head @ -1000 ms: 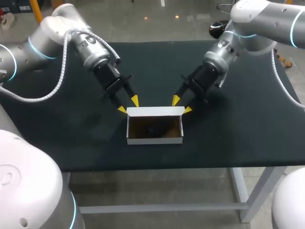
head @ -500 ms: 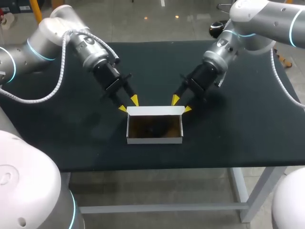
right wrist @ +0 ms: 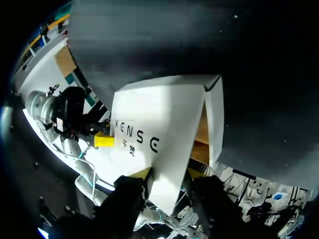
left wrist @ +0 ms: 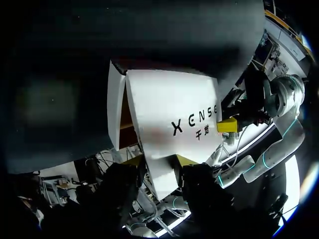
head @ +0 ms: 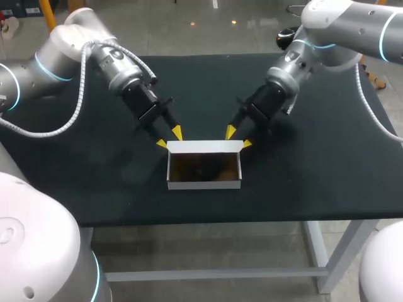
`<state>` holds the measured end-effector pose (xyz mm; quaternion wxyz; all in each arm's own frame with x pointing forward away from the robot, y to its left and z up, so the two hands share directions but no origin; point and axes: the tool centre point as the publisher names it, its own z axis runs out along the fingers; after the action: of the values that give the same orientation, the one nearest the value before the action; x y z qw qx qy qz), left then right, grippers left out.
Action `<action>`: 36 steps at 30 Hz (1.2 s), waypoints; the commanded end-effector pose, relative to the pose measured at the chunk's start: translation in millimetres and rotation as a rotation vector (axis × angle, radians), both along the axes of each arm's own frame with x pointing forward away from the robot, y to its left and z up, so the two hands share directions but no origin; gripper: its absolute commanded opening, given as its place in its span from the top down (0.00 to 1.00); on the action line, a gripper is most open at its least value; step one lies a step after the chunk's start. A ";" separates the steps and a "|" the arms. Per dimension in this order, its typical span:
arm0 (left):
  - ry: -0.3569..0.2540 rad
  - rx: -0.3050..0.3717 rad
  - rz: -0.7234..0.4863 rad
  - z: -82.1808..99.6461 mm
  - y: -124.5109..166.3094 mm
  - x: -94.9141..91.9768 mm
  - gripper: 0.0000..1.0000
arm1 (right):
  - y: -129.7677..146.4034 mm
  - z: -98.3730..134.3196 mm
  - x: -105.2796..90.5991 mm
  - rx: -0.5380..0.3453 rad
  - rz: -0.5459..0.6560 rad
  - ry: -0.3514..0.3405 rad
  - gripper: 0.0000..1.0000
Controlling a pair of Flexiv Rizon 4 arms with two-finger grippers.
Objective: Assemble the packaging by folding the flat box into shape, placing the metal phone stand inside, and closing the box properly
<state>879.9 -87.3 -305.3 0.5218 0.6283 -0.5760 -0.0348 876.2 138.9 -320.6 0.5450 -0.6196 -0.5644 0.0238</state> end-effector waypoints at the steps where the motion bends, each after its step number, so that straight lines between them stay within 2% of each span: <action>1: -0.003 -0.003 0.004 -1.6 -6.6 -0.8 0.60 | 8.6 -1.9 5.6 0.002 0.014 0.009 0.55; 17: -0.029 -0.004 0.005 -6.0 -8.7 -8.6 0.61 | 8.7 -7.1 4.2 -0.001 0.023 0.012 0.55; 36: -0.042 -0.009 0.009 -21.3 -5.1 -17.0 0.61 | 6.8 -18.9 -4.7 -0.014 0.034 0.008 0.55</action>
<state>865.7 -87.7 -325.5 0.5138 0.6281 -0.5841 -0.0182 869.5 139.6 -337.5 0.5410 -0.6161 -0.5713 0.0374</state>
